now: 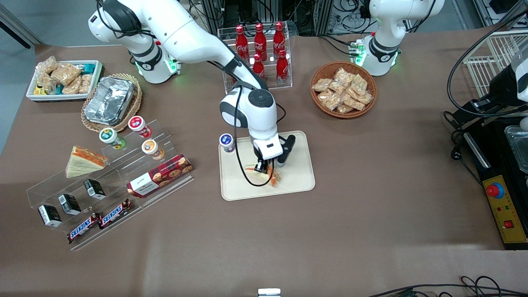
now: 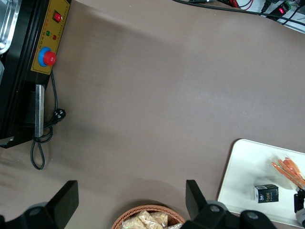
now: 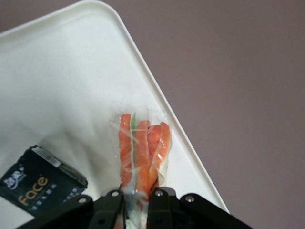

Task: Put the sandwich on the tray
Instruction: 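Lower the sandwich onto the tray and open the right gripper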

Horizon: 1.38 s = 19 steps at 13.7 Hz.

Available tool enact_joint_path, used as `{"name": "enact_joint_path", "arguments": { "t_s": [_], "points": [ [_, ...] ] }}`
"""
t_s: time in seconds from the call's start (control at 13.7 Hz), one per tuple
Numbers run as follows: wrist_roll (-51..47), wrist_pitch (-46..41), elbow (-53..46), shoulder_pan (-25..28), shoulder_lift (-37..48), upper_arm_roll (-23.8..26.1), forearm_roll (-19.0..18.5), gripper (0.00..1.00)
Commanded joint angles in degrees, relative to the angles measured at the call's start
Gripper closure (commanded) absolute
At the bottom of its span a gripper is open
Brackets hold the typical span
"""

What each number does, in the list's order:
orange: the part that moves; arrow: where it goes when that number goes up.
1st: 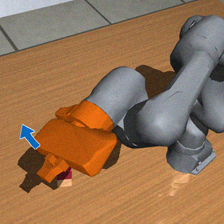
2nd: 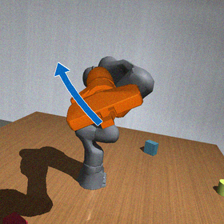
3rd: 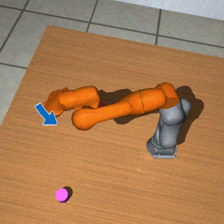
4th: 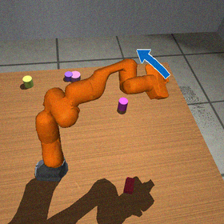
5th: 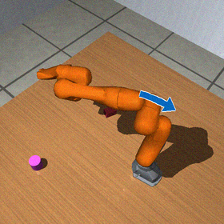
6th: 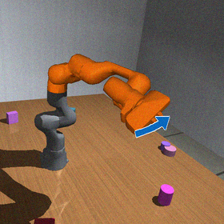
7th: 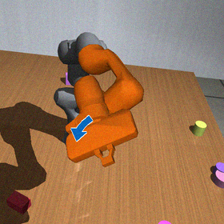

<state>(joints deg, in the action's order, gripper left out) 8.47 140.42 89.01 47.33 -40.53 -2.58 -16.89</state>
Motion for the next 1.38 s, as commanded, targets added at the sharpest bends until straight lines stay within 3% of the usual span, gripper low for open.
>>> {"name": "enact_joint_path", "arguments": {
  "t_s": [0.0, 0.15, 0.22, 0.29, 0.51, 0.8, 1.17, 1.31],
  "points": [
    [1.56, 1.96, 0.47, -0.22, -0.26, -0.06, -1.22, 1.00],
    [0.33, 1.26, 0.38, -0.83, 0.09, 0.21, 2.01, 0.96],
    [-1.16, 0.65, 0.12, -0.92, 0.18, 0.03, 6.65, 0.36],
    [-1.00, -0.49, 0.12, -1.88, 0.79, -0.14, 11.04, 0.01],
    [-1.61, -1.38, -0.32, -3.20, 4.38, -0.14, 18.54, 0.01],
    [-7.05, -8.32, 0.47, -9.69, 9.41, -0.15, 27.16, 0.01],
    [-9.08, -10.69, 2.31, -19.79, 16.25, -0.41, 28.14, 0.01],
    [-10.56, -18.91, 1.44, -23.66, 19.94, -1.98, 27.70, 0.01]
  ]
}}
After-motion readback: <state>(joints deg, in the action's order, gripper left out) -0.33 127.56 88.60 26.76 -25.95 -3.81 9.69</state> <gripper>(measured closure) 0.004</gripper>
